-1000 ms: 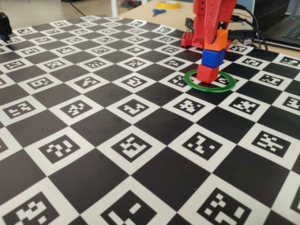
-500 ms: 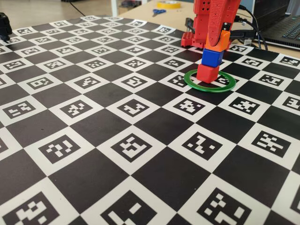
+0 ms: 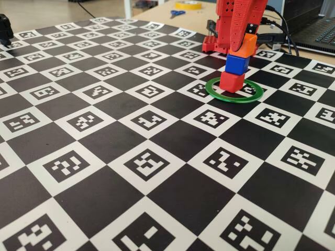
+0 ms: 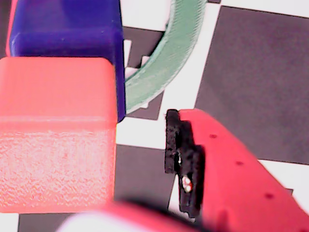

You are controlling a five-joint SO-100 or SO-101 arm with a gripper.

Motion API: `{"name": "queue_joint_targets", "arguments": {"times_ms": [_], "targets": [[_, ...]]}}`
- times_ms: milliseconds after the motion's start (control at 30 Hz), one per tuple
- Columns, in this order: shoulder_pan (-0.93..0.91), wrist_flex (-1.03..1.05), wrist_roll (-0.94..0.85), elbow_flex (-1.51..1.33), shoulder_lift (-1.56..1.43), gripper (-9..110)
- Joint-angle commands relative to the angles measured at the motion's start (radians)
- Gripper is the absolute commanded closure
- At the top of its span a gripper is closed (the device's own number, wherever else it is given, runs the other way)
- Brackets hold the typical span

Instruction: Grab the red cube then put it in the green circle then put the blue cube on top and finally the orange cube on top

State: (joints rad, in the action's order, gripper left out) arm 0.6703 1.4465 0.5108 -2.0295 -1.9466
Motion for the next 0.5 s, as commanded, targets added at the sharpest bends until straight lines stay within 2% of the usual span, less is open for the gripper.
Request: {"name": "queue_joint_targets", "arguments": {"times_ms": [0, 233, 467], "targets": [[0.006, 0.064, 0.005, 0.149, -0.028, 66], [-0.026, 0.187, -0.032, 0.339, -0.04, 66], [-0.137, 0.212, -0.169, 0.374, -0.087, 73]]}}
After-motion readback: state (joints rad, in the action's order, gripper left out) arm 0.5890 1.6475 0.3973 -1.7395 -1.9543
